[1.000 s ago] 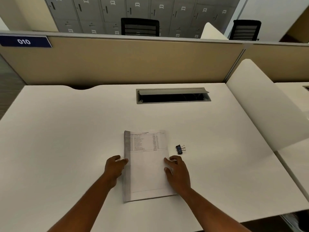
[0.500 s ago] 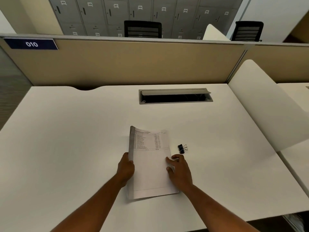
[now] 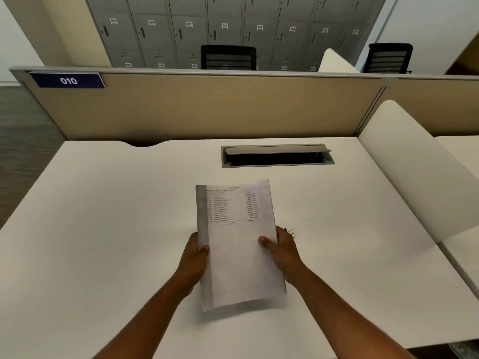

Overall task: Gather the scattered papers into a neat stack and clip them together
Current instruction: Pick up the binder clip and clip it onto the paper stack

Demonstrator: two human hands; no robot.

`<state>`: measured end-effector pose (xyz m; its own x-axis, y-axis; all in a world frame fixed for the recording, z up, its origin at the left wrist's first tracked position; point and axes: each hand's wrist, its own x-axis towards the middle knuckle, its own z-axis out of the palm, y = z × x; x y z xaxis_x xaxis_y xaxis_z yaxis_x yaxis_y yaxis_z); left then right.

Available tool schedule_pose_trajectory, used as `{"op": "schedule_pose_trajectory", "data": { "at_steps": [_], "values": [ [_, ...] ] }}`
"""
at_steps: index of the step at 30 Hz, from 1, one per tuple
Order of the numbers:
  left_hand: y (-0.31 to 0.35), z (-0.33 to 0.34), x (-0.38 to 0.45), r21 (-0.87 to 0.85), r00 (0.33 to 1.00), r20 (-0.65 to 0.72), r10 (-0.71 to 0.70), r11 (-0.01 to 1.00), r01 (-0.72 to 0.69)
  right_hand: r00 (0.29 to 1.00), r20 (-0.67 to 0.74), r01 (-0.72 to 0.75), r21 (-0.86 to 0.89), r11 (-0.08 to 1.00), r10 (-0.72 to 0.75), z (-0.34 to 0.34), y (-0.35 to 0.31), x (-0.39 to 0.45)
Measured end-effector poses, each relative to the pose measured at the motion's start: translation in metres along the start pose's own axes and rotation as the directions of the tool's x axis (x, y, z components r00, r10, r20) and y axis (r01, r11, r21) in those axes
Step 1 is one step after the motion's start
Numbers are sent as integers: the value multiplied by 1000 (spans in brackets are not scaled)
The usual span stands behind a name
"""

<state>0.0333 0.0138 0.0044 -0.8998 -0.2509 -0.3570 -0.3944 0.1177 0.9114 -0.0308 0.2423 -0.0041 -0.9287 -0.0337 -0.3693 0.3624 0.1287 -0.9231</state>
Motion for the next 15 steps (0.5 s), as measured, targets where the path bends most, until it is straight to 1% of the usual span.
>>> {"op": "schedule_pose_trajectory", "data": {
  "at_steps": [2, 3, 5, 7, 8, 10, 12, 15],
  "values": [
    [13, 5, -5, 71, 993, -67, 102, 993, -97, 981, -106, 159, -68, 985, -165, 8, -11, -7],
    [20, 7, -8, 103, 978, -114, 172, 982, -161, 961, -138, 232, -61, 971, -239, 12, -15, -11],
    [32, 10, -13, 139, 928, -210, 306, 949, -281, 920, -186, 345, -28, 938, -344, 18, -23, -18],
    [38, 12, -17, 121, 875, -273, 399, 917, -380, 885, -219, 419, -15, 908, -412, 23, -30, -24],
    [40, 12, -18, 103, 858, -289, 424, 905, -413, 873, -227, 440, -18, 898, -432, 24, -32, -26],
    [40, 10, -21, 87, 847, -305, 435, 899, -430, 866, -220, 451, -44, 892, -449, 25, -32, -29],
    [41, 7, -24, 74, 836, -306, 455, 887, -456, 878, -194, 439, -44, 898, -438, 23, -28, -31],
    [47, 4, -27, 101, 796, -281, 536, 841, -531, 890, -175, 424, -19, 905, -421, 22, -28, -31]
  ]
}}
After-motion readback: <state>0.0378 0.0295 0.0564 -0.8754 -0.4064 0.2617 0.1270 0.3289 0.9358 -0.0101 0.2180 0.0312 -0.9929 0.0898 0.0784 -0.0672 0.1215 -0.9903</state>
